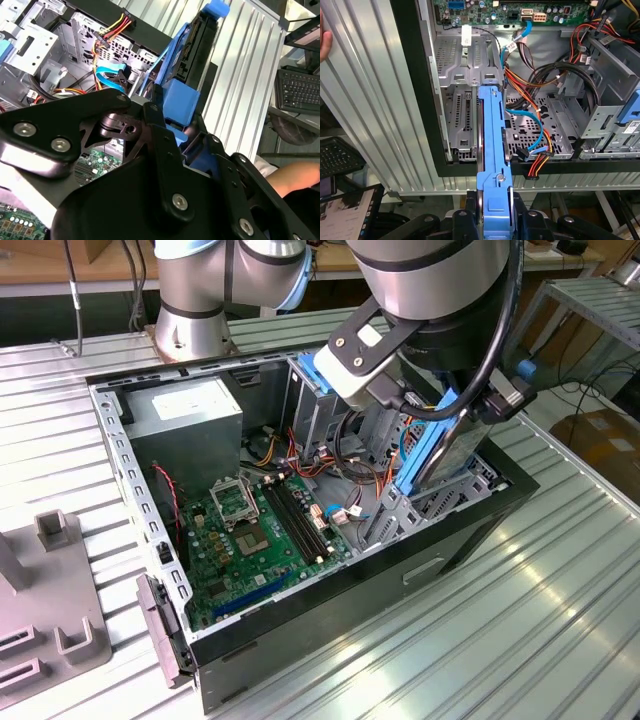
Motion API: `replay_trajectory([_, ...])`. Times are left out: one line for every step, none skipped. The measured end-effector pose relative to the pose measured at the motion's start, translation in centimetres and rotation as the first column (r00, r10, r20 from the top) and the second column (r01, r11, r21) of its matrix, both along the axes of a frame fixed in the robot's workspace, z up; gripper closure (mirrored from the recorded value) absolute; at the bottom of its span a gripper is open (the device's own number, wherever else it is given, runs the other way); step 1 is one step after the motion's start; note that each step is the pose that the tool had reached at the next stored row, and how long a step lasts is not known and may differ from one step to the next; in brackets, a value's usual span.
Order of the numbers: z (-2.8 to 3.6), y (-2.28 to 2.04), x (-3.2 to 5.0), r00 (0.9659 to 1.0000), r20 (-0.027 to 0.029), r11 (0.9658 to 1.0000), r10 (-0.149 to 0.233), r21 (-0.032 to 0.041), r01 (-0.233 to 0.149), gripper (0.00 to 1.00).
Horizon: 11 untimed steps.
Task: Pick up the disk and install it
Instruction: 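Insert the disk into the insertion slot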
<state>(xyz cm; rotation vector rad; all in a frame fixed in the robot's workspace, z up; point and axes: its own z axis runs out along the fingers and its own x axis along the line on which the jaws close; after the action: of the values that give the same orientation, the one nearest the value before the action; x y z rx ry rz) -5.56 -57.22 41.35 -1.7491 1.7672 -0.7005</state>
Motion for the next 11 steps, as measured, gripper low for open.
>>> replay_trajectory([0.0,0.0,0.0,1.0,-0.0001,1.0,0.0,0.0001,0.0,0.62])
replay_trajectory([-0.01,0.0,0.0,1.0,0.0,1.0,0.0,0.0002,0.0,0.56])
replay_trajectory([-0.01,0.0,0.0,1.0,0.0,1.0,0.0,0.0002,0.0,0.56])
replay_trajectory([-0.01,0.0,0.0,1.0,0.0,1.0,0.0,0.0002,0.0,0.56])
replay_trajectory([-0.01,0.0,0.0,1.0,0.0,1.0,0.0,0.0002,0.0,0.56])
replay_trajectory([-0.01,0.0,0.07,1.0,-0.0027,1.0,0.0,0.0004,0.0,0.56])
replay_trajectory([0.03,0.0,0.24,0.9997,-0.0235,1.0,0.0,0.0003,0.0,0.64])
replay_trajectory([0.06,0.0,0.38,0.9991,-0.0429,1.0,0.0,0.0005,0.0,0.64])
replay_trajectory([0.09,0.0,0.55,0.9978,-0.0659,1.0,0.0,0.0004,0.0,0.64])
replay_trajectory([0.12,0.0,0.68,0.9964,-0.0847,1.0,0.0,0.0005,0.0,0.7])
replay_trajectory([0.14,0.0,0.81,0.9948,-0.1023,1.0,0.0,0.0004,0.0,0.76])
